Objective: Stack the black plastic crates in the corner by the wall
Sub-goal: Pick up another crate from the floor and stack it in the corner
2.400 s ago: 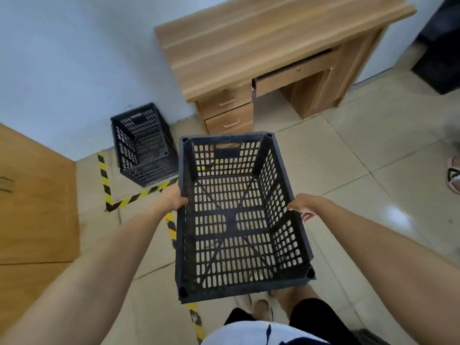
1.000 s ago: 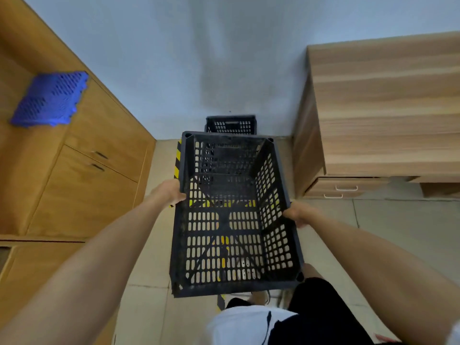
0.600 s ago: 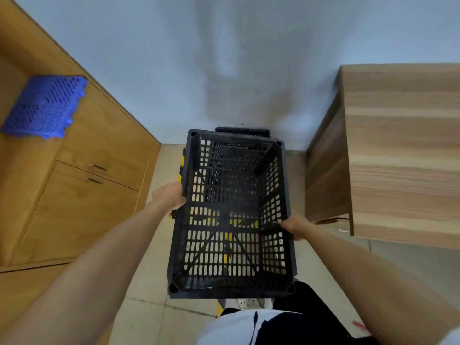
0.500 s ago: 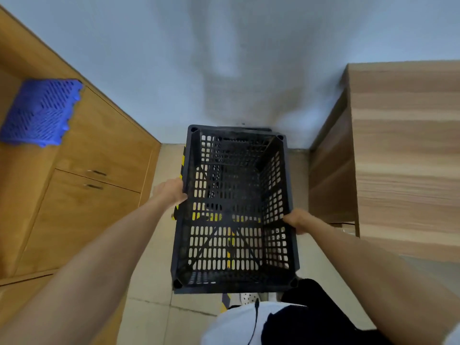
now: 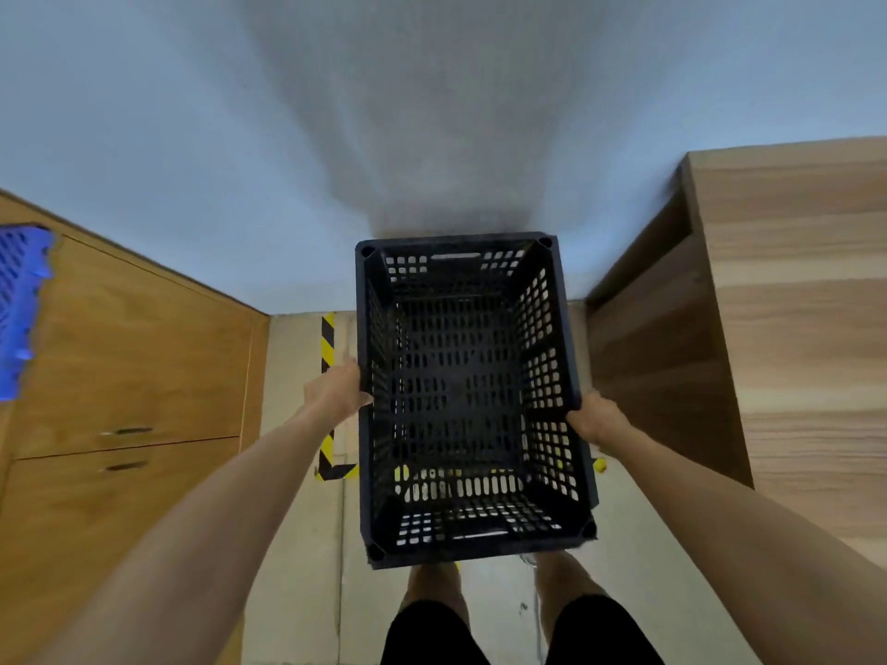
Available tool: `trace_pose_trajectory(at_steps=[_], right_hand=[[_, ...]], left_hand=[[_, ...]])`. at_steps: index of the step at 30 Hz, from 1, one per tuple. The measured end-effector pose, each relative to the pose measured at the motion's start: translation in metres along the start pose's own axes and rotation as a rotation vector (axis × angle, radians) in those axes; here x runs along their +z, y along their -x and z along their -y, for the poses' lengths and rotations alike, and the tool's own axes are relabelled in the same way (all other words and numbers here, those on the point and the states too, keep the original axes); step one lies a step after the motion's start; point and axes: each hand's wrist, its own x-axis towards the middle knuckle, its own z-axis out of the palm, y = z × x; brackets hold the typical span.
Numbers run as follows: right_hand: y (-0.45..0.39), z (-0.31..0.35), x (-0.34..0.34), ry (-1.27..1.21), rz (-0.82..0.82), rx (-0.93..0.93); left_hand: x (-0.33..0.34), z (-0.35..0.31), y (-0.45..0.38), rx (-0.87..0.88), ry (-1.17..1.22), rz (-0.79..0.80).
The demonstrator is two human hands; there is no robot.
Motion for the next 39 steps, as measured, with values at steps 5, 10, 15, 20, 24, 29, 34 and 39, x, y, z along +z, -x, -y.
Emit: trace_pose_trajectory(at_steps=[5, 10, 15, 20, 24, 29, 34, 39], right_hand=[[-0.036, 0.025, 0.017, -0.019, -0.034, 0.04], [-0.072, 0.045, 0.053, -0.004, -0.124, -0.003], [-0.081, 0.054, 0.07, 0.039, -0.273, -0.059], [-0.083, 0.052, 0.06, 0.136, -0.299, -0.056], [-0.091, 0.049, 0.051, 0.178, -0.305, -0.031], [-0.085, 0.052, 0.051, 0.144, -0.263, 0.007], [-0.052, 0.062, 0.027, 0.191, -0.157, -0.02], [-0.004, 0.074, -0.002, 0.127, -0.162, -0.152]], left_hand=[[-0.002, 0.014, -0.061, 0.052, 0.013, 0.007], [0.009, 0.032, -0.122, 0.072, 0.026, -0.006], [0.014, 0.052, -0.149, 0.117, 0.041, -0.005], [0.017, 0.053, -0.153, 0.147, 0.105, 0.02], [0.029, 0.046, -0.15, 0.133, 0.123, 0.007], [0.025, 0.047, -0.143, 0.181, 0.007, -0.004], [-0.015, 0.034, -0.119, 0.267, -0.324, 0.025], [-0.06, 0.0, -0.087, 0.431, -0.334, 0.007]])
